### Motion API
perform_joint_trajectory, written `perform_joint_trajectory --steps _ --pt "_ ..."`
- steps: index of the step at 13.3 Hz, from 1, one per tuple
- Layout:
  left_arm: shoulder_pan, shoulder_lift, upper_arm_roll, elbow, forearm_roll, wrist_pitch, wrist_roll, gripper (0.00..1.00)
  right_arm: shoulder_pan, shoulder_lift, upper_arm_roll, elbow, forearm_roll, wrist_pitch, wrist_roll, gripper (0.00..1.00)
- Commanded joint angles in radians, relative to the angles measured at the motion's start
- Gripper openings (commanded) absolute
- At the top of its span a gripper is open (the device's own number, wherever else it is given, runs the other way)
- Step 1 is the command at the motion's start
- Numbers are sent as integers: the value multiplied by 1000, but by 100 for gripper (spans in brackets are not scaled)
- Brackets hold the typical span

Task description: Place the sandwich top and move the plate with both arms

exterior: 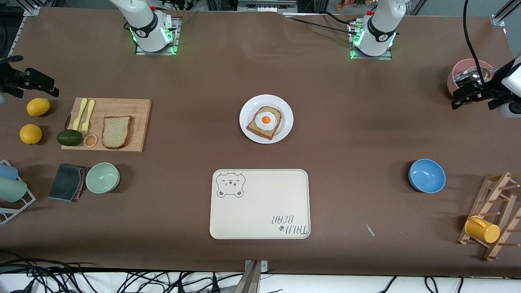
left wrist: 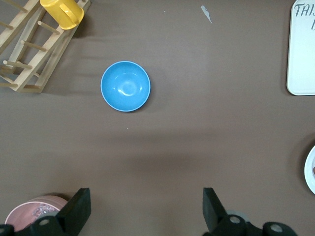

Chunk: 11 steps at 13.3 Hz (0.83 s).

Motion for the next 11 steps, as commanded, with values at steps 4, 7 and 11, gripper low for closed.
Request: perform_joint_trajectory --steps 4,7,11 --pt "-7 -5 -5 11 -73 -21 37 100 2 -8 -3 -6 -2 8 0 100" --pt "-10 -4 -24 13 -64 -21 19 100 2 -8 -3 -6 -2 6 0 100" --pt "3 -7 -25 13 -61 -23 19 100 2 -8 -3 -6 -2 3 0 100"
